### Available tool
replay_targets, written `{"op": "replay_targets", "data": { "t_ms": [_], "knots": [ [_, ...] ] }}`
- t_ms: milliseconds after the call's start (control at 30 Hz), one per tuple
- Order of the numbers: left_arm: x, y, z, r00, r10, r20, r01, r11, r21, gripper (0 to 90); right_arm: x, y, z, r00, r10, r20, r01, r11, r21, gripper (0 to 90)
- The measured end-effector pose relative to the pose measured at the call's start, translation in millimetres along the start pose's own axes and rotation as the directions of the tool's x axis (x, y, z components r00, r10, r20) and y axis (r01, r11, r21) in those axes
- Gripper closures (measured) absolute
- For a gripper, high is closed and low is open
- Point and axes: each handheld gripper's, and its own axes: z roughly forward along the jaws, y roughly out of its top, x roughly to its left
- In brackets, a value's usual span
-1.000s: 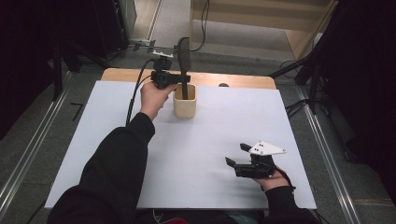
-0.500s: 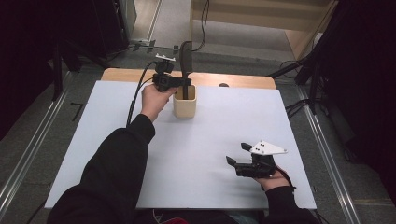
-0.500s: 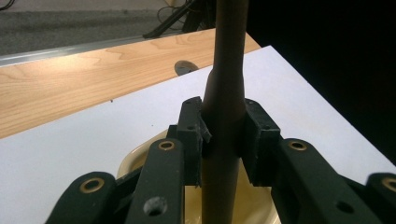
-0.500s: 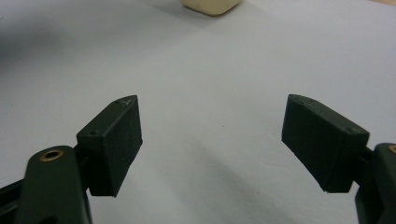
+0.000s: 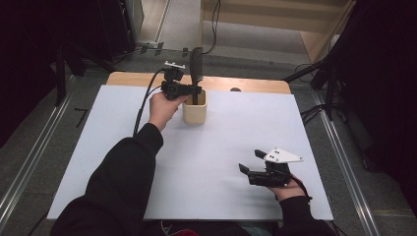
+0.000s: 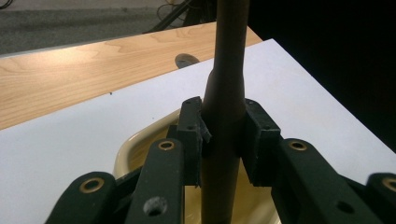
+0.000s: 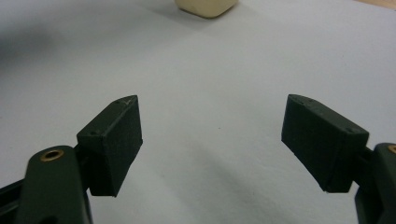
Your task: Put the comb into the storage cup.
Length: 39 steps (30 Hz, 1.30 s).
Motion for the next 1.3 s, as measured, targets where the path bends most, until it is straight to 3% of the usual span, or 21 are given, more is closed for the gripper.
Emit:
{"op": "replay_targets", "data": {
  "t_ms": [300, 333, 367, 400, 433, 500, 633, 933, 1300],
  "knots": [
    [-3.3, -1.5, 0.2, 0.9994, 0.033, -0.011, -0.033, 0.9994, 0.011, 70.7, -0.2, 0.1, 0.4, 1.0, 0.001, -0.004, -0.001, 1.0, 0.0, 18.7],
    [-3.5, -1.0, -1.0, 0.9995, 0.028, -0.013, -0.028, 0.9996, 0.006, 67.0, -0.3, 0.3, 0.6, 1.0, 0.001, -0.005, -0.001, 1.0, -0.003, 18.7],
    [-3.2, -0.2, -3.1, 0.9997, 0.023, -0.012, -0.023, 0.9997, -0.006, 53.8, -0.5, 0.5, 0.8, 1.0, 0.003, -0.006, -0.003, 1.0, -0.002, 18.7],
    [-2.8, 0.7, -6.5, 0.9996, 0.023, -0.016, -0.023, 0.9995, -0.022, 53.8, -0.5, 0.5, 0.8, 1.0, 0.003, -0.006, -0.003, 1.0, -0.002, 18.7],
    [-2.1, 1.4, -10.4, 0.9995, 0.018, -0.025, -0.019, 0.9991, -0.039, 43.1, -1.1, 0.5, 0.8, 1.0, 0.003, -0.008, -0.003, 1.0, -0.002, 18.7],
    [1.9, 2.0, -17.9, 0.9999, 0.001, -0.017, -0.002, 0.9983, -0.058, 40.6, -1.3, 0.5, 0.9, 1.0, 0.005, -0.008, -0.005, 1.0, -0.003, 18.7],
    [9.2, 0.7, -26.7, 0.9995, -0.031, -0.005, 0.031, 0.9988, -0.037, 34.2, -0.4, 1.5, 1.1, 0.9999, 0.001, -0.011, -0.001, 1.0, -0.003, 18.7],
    [16.4, -10.0, -40.6, 0.9973, -0.071, 0.021, 0.071, 0.9969, -0.032, 33.4, -0.2, 2.6, 3.0, 0.9999, -0.009, -0.013, 0.009, 1.0, 0.0, 18.7],
    [9.6, -21.0, -50.5, 0.9981, -0.052, 0.033, 0.052, 0.9987, 0.001, 32.9, 1.9, 3.2, 4.6, 0.9997, -0.012, -0.022, 0.012, 1.0, 0.004, 18.7]
  ]
}}
